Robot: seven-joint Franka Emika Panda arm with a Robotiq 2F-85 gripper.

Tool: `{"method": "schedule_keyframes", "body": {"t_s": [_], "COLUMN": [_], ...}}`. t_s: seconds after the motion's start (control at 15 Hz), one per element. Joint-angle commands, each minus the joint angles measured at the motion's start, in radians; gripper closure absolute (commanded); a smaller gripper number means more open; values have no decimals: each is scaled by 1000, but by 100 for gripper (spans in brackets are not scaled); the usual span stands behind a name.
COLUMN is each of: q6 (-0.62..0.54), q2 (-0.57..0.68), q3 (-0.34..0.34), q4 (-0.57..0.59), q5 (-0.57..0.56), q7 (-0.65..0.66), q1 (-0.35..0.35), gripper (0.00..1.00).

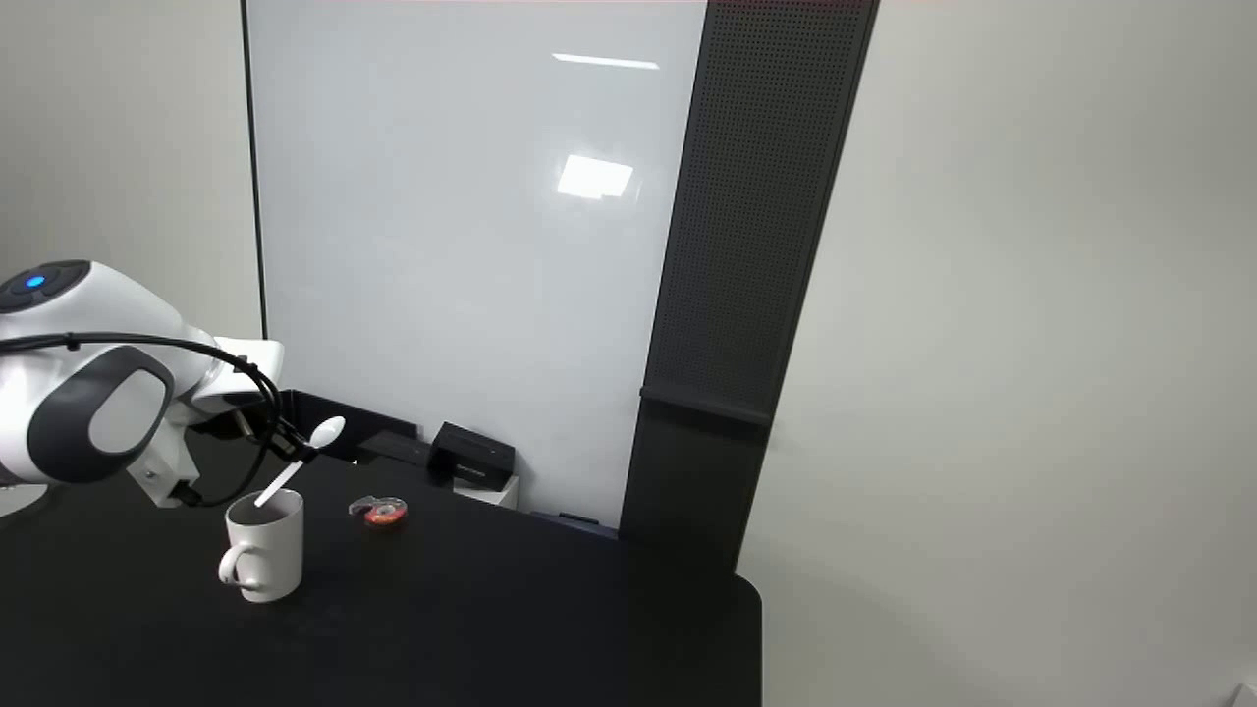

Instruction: Put the spoon in the mug

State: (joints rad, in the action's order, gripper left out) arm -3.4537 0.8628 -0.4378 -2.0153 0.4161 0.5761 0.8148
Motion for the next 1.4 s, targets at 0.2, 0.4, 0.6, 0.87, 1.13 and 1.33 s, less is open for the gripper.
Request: {"method": "schedule_keyframes", "body": {"t_s": [0.2, 0.4, 0.6, 0.87, 1.13, 1.33], "q6": [1, -1, -2, -3, -3, -3], "q2": [29, 41, 51, 55, 53, 54], "q3": [-17, -15, -12, -5, 0, 2], "q4": [-6, -8, -12, -21, -30, -34], "q5": [3, 4, 6, 4, 4, 4], "q7": [48, 53, 54, 59, 63, 65], "q1": [17, 17, 17, 20, 24, 25], "gripper": [96, 96, 96, 96, 96, 96]}}
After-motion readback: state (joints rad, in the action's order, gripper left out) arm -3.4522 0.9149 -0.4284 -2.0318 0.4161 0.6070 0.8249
